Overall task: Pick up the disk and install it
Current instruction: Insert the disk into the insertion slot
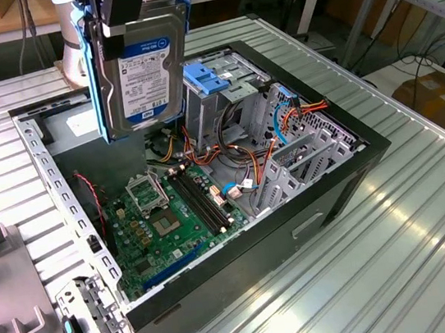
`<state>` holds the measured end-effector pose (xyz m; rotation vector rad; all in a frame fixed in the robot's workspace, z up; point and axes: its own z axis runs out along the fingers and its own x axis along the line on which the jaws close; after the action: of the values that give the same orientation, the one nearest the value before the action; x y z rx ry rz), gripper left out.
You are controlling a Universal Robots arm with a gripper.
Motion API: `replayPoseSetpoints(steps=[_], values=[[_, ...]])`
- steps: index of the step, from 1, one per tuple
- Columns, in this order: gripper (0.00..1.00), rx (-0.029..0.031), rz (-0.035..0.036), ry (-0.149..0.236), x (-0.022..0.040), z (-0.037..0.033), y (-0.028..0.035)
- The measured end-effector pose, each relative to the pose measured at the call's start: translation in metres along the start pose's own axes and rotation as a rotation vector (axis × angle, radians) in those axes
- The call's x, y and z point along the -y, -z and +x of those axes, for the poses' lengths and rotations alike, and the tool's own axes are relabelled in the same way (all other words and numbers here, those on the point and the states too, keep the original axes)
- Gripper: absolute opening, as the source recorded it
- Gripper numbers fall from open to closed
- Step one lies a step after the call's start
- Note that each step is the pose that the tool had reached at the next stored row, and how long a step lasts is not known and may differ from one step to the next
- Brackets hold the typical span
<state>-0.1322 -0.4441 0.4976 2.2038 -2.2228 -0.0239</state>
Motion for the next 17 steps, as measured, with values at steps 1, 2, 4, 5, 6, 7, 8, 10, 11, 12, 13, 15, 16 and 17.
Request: replayPoseSetpoints(steps=[1, 2, 4, 5, 6, 7, 8, 10, 11, 12, 13, 15, 16, 17], values=[[0.37, 0.0000, 0.0000, 0.000, 0.0000, 0.0010, 0.0000], [0.37, 0.0000, 0.0000, 0.000, 0.0000, 0.0018, 0.0000], [0.37, 0.0000, 0.0000, 0.000, 0.0000, 0.0027, 0.0000], [0.37, 0.0001, 0.0000, 0.000, 0.0000, 0.0034, -0.0001], [0.37, 0.0000, 0.0000, 0.000, 0.0000, 0.0042, -0.0001], [0.37, 0.0001, 0.0001, 0.000, 0.0001, 0.0047, -0.0001], [0.37, 0.0001, 0.0000, 0.000, 0.0000, 0.0051, -0.0001], [0.37, 0.0001, 0.0000, 0.000, 0.0001, 0.0067, -0.0001], [0.37, 0.0000, 0.0000, 0.000, 0.0001, 0.0072, -0.0001], [0.37, 0.0001, 0.0001, 0.000, 0.0001, 0.0078, -0.0001], [0.37, 0.0001, 0.0001, 0.000, 0.0001, 0.0087, -0.0001], [0.37, 0.0001, 0.0001, 0.000, 0.0001, 0.0110, -0.0001], [0.37, 0.0000, 0.0000, 0.000, 0.0001, 0.0116, -0.0001], [0.37, 0.0000, 0.0000, 0.000, 0.0001, 0.0121, 0.0000]])
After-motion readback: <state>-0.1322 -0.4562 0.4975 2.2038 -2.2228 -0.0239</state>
